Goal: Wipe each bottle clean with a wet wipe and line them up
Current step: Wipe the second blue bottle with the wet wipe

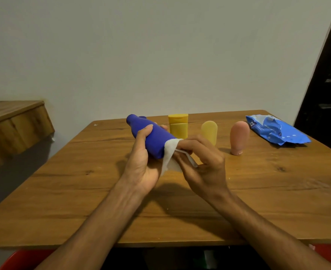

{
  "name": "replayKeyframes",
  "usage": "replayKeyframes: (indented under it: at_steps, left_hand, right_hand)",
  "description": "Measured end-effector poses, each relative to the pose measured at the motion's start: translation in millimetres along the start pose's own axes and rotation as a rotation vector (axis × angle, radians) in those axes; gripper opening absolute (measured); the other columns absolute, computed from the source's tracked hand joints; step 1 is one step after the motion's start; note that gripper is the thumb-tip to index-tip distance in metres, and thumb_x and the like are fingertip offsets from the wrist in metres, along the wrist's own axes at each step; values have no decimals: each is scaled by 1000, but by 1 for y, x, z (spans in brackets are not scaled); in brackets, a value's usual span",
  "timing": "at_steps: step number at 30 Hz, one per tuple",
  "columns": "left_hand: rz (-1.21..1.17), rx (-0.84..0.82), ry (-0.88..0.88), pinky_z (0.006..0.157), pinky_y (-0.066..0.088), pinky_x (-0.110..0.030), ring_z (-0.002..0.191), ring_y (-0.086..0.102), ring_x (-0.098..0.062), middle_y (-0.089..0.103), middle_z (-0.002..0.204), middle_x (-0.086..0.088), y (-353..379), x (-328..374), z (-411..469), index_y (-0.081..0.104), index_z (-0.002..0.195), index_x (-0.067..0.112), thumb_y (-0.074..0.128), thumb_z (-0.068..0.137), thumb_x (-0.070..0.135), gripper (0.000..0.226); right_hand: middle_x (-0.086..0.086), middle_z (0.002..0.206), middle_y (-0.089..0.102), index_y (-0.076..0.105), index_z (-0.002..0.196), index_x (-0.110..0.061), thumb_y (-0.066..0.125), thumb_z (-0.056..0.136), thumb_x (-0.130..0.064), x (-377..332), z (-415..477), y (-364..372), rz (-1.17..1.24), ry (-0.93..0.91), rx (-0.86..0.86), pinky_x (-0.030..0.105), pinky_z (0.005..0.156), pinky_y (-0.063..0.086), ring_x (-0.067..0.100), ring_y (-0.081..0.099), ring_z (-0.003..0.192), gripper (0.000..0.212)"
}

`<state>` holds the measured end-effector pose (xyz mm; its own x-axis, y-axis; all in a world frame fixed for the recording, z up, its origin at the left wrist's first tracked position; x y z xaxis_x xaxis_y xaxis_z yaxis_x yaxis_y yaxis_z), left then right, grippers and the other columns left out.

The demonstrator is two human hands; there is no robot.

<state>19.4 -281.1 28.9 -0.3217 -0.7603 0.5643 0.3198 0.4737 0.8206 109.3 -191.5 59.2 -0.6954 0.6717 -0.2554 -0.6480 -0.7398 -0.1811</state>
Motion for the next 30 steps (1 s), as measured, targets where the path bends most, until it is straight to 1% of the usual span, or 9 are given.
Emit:
replayKeyframes:
  at_steps: [4,7,9,11,14,18,22,26,30]
  left_hand:
    - [-58,-12,-16,78,57,-33,80,65,-17,67,88,-8,-2,2,1,55,120,12,59,92,16,29]
    - [-59,-5,-5,73,58,-30,80,66,-17,67,90,-8,-4,4,3,53,126,12,62,88,15,39]
    - [-55,1,0,75,58,-31,82,66,-18,67,91,-8,-5,3,4,51,128,13,64,85,15,45]
    - [-29,-12,-16,79,56,-34,83,64,-18,65,91,-7,-5,1,4,55,122,12,62,88,17,35]
    - [15,-23,-32,71,58,-34,82,63,-19,66,91,-6,-3,-2,2,57,112,12,61,88,21,26]
    - [-22,-28,9,72,58,-32,80,64,-17,66,90,-7,-1,3,4,52,122,12,61,89,19,35]
    - [24,-42,3,69,57,-32,77,63,-17,67,88,-5,0,1,3,54,116,12,60,88,21,30]
    - [28,-34,33,76,56,-35,82,63,-18,67,90,-6,-1,5,4,53,120,12,60,89,20,32]
    - [35,-29,16,65,58,-32,74,66,-17,68,87,-6,0,1,1,58,111,13,61,86,21,26]
  right_hand:
    - [0,93,62,63,99,-10,62,87,-16,13,0,-6,34,160,81,11,74,47,5,59,86,14]
    - [-3,95,62,61,102,-17,61,88,-19,21,2,-16,71,235,150,18,72,51,8,61,88,14]
    - [-3,97,61,61,104,-16,61,88,-18,18,3,-16,59,186,138,15,75,50,6,59,90,16]
    - [1,98,60,60,106,-15,62,87,-16,7,2,-6,33,74,47,12,80,48,5,57,92,19]
    - [8,100,60,54,106,-12,64,85,-17,-7,-3,7,-62,-104,-60,8,85,46,10,57,93,23]
    - [11,96,62,54,105,-13,63,85,-15,1,0,-3,-47,-33,24,10,81,48,9,57,90,23]
    - [5,100,58,53,105,-12,62,85,-16,-10,-4,6,-80,-122,-40,8,83,46,9,57,90,22]
    - [11,94,62,54,105,-12,62,85,-13,-3,-1,-1,-45,-39,27,7,81,45,3,54,90,22]
    - [2,102,55,53,105,-11,61,89,-21,-12,-5,8,-72,-143,-59,7,86,45,10,57,91,20]
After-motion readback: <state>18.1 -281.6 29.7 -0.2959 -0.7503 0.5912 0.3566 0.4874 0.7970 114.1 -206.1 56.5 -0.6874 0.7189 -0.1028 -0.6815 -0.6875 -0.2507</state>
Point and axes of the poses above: each hand's wrist, its own z-axis towards the middle knuckle, its own y-axis out of the palm, x = y × z, the point moved 8 cm from there along z, towards the middle knuckle
